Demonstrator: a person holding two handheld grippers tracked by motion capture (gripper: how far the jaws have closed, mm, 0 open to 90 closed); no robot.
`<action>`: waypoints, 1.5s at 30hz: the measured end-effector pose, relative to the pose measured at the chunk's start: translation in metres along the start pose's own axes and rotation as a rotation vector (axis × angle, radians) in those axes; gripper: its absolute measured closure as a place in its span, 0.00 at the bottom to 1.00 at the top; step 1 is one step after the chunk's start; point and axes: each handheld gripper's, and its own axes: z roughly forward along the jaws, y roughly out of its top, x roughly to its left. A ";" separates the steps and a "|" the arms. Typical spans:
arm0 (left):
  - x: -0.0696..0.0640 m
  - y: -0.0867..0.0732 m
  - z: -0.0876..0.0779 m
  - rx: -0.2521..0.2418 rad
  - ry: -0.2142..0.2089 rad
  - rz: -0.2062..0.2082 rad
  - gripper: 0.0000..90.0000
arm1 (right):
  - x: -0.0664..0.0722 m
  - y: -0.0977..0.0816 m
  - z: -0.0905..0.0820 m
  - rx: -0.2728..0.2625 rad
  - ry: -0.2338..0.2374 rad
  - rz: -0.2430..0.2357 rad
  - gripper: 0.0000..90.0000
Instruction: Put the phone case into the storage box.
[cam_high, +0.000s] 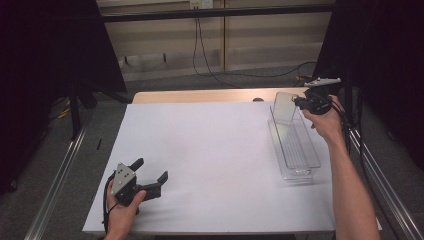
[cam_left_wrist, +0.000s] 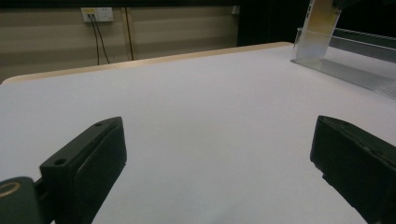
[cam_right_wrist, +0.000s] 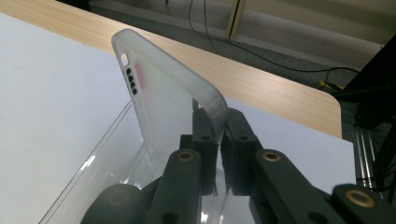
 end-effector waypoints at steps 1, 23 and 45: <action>0.000 0.000 0.000 0.001 0.000 0.001 0.04 | 0.001 0.000 0.001 -0.003 -0.002 -0.004 0.94; 0.000 0.000 0.001 0.003 0.000 0.006 0.04 | -0.012 0.003 0.008 0.001 0.020 0.026 0.93; 0.000 -0.001 0.001 0.005 0.001 0.007 0.04 | -0.021 0.009 0.016 0.010 0.037 0.111 0.94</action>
